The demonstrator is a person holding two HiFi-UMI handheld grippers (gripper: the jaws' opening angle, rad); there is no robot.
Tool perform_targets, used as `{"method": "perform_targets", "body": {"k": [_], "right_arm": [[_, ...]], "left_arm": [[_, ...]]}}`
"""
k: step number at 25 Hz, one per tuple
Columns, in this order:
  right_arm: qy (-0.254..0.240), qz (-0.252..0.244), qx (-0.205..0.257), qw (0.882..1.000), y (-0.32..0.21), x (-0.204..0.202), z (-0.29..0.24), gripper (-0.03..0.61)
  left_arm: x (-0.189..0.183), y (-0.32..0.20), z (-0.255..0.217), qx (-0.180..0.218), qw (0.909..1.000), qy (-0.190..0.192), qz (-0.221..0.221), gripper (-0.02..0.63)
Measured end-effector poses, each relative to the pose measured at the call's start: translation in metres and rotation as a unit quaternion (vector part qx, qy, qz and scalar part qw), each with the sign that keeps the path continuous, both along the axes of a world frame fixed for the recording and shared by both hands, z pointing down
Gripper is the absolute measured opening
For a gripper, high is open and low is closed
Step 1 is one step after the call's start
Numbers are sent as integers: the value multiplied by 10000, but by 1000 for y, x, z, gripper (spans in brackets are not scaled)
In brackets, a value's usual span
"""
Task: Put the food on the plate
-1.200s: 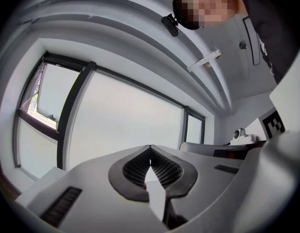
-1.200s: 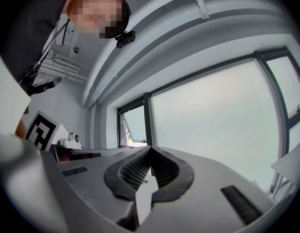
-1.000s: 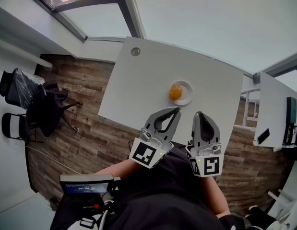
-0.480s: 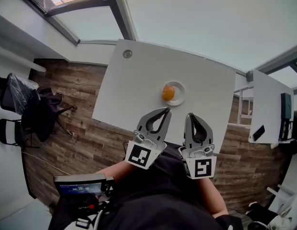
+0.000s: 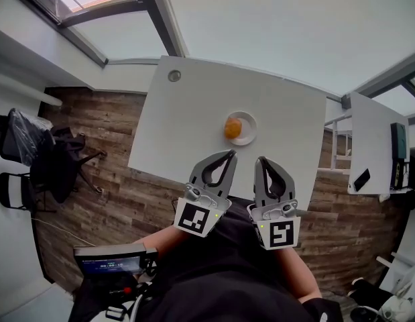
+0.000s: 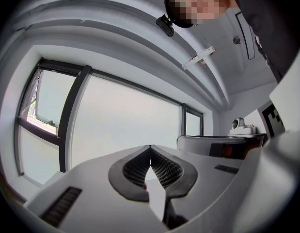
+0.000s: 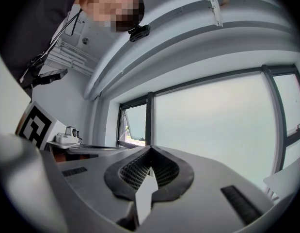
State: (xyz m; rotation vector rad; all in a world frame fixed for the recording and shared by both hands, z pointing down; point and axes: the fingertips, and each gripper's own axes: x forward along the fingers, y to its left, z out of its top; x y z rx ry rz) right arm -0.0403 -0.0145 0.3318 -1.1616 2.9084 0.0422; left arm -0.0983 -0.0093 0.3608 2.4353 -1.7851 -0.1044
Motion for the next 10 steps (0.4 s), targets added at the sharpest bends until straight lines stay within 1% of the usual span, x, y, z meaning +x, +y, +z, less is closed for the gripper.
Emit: {"method": "perform_targets", "body": {"k": [4, 10], "right_arm": [[76, 15, 74, 9999, 3, -1, -5, 6], [128, -12, 136, 9998, 11, -4, -5, 6]], "left_arm": [[-3, 5, -6, 131, 9999, -87, -69, 6], [-3, 12, -4, 74, 9999, -64, -74, 6]]}}
